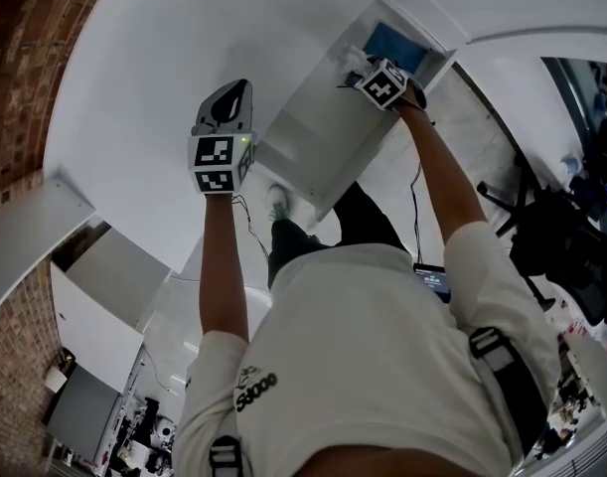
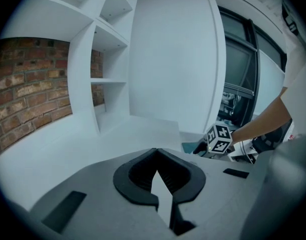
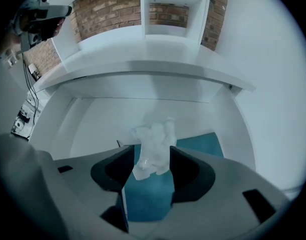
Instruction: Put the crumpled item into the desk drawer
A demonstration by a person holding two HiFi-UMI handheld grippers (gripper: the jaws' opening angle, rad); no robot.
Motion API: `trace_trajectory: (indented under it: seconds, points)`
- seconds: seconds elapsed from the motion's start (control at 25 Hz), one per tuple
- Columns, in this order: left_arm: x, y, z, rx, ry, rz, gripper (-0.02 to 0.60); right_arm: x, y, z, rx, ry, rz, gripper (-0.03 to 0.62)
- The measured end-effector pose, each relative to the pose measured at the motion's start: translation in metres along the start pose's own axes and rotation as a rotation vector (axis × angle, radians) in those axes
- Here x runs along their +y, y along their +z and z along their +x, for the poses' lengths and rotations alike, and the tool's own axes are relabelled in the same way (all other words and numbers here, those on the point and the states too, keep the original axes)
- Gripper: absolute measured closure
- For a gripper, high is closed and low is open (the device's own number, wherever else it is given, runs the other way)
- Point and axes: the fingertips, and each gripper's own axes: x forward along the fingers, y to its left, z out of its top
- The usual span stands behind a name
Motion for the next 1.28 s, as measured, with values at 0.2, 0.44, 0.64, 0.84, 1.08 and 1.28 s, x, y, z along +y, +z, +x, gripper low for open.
trace_trajectory:
  seconds: [0.2, 0.44, 0.64, 0.84, 1.08, 1.28]
  points:
    - [-0.003, 0.011, -0.011, -0.041, -0.023, 0.024, 0.566, -0.006, -0.001, -0.038, -0.038, -0.05, 0.045, 0.391]
    - [-0.008, 0.036, -0.033, -0.122, -0.062, 0.072, 0.566, -0.018, 0.008, -0.112, -0.156, -0.2, 0.17, 0.431]
    - [-0.011, 0.06, -0.058, -0.186, -0.091, 0.121, 0.565, -0.018, 0.016, -0.192, -0.276, -0.38, 0.227, 0.542]
    - [-0.018, 0.084, -0.091, -0.252, -0.121, 0.188, 0.565, 0.001, 0.019, -0.277, -0.406, -0.509, 0.3, 0.583]
    - [-0.023, 0.103, -0.141, -0.323, -0.155, 0.238, 0.566, 0.054, 0.023, -0.368, -0.533, -0.619, 0.339, 0.588]
    - [-0.032, 0.117, -0.181, -0.377, -0.205, 0.303, 0.566, 0.108, 0.023, -0.426, -0.606, -0.704, 0.339, 0.588]
